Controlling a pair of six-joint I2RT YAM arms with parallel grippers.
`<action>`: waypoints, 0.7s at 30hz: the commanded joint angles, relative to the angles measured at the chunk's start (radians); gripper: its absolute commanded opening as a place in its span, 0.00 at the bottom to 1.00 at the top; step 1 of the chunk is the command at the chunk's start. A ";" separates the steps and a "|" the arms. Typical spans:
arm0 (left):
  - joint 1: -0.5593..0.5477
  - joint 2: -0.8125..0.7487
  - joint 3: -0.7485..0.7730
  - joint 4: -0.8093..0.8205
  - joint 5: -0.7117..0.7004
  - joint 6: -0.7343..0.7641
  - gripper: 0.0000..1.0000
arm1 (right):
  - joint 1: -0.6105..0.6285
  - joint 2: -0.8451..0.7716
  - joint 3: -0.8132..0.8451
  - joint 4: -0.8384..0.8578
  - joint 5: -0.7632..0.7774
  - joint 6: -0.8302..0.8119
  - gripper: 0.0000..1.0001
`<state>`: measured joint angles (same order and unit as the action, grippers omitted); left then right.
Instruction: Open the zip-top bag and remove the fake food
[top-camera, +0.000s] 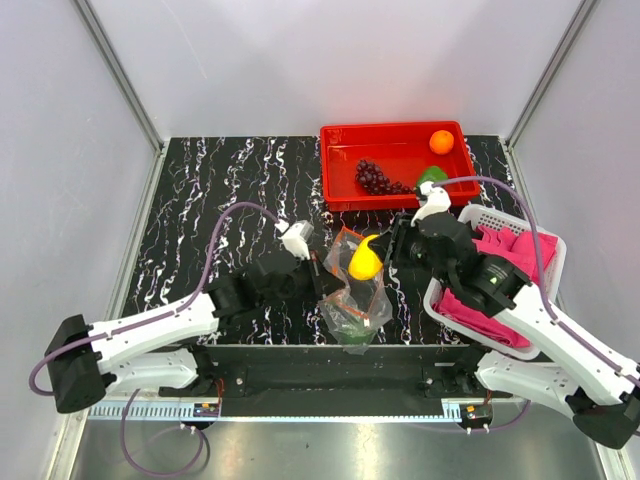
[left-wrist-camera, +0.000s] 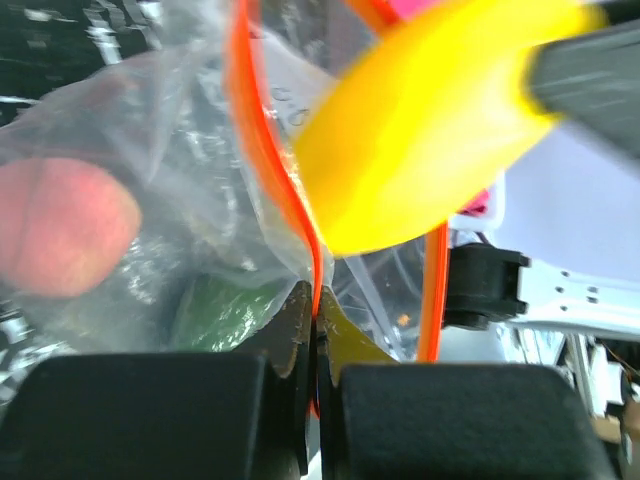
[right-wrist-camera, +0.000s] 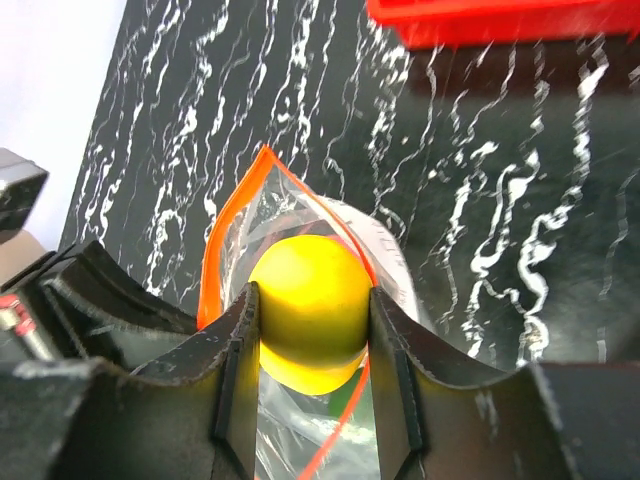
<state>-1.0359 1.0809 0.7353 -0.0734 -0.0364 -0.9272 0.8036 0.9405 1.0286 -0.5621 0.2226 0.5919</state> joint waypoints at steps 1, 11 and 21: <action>0.030 -0.061 -0.057 -0.029 -0.054 0.021 0.00 | 0.009 0.006 0.094 -0.013 0.107 -0.076 0.00; 0.051 -0.127 -0.073 -0.080 -0.056 0.044 0.00 | -0.115 0.231 0.344 0.077 0.250 -0.262 0.00; 0.051 -0.131 -0.097 -0.036 -0.011 0.044 0.00 | -0.455 0.599 0.498 0.313 0.060 -0.308 0.00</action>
<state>-0.9890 0.9638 0.6567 -0.1680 -0.0628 -0.9054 0.4198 1.4185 1.4357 -0.3992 0.3443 0.3199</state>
